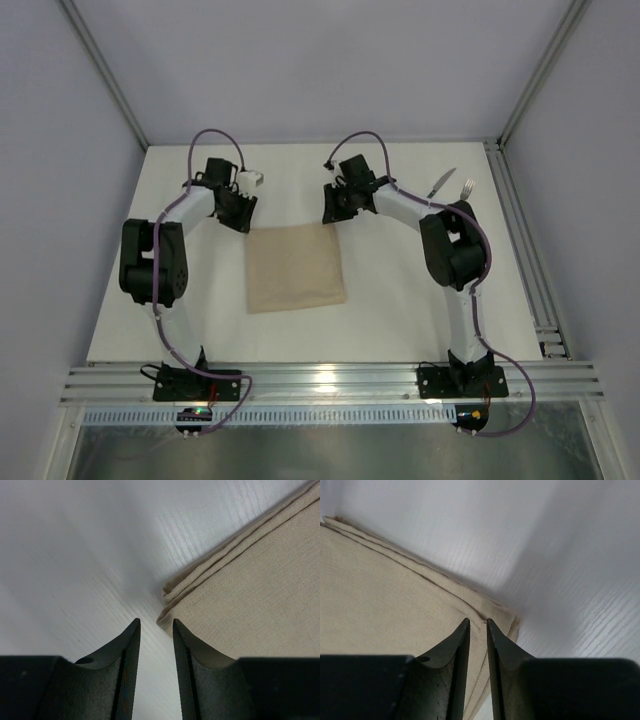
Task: Fold the napkin into a case and place the utensils inside
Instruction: Smooth out the square-folded napkin at the center of the board.
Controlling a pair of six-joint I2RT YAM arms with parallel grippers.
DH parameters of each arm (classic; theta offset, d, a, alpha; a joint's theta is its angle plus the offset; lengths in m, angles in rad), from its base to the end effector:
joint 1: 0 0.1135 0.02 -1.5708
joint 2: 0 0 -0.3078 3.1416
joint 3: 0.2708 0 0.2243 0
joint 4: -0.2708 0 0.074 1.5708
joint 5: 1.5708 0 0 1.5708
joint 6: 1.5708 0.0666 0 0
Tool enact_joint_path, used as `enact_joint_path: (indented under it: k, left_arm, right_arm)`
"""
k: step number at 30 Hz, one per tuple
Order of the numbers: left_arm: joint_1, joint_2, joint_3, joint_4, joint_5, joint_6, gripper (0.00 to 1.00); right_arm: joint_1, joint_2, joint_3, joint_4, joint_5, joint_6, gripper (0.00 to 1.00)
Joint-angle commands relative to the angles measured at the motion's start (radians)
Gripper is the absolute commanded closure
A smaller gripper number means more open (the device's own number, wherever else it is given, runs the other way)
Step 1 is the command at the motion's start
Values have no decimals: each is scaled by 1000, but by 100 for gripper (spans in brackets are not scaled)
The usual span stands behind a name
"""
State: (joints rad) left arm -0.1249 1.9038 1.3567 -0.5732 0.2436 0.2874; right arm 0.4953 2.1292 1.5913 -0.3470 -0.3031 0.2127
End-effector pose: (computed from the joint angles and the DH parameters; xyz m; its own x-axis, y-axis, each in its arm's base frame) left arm 0.3917 -0.0654 0.2184 -0.7928 0.3768 -0.4791 0.4691 0.8791 -0.0848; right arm 0.4186 0.2487 0.2089 -0.7964 -0.2012 -0.5703 -0.4622 0.8106 0.3595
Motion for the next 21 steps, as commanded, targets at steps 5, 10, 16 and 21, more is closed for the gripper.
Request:
enact_joint_path:
  k: [5, 10, 16, 21]
  left_arm:
    - [2, 20, 16, 19, -3, -11, 68]
    - [2, 35, 18, 22, -1, -11, 72]
    - [1, 63, 21, 21, 0, -22, 76]
    - [1, 70, 22, 22, 5, -25, 78]
  right_arm:
    - [-1, 73, 90, -67, -5, -16, 71]
    - [-1, 89, 85, -76, -27, -18, 70]
    - [-1, 81, 78, -76, -33, -30, 71]
    - [-3, 87, 85, -86, -37, -35, 86]
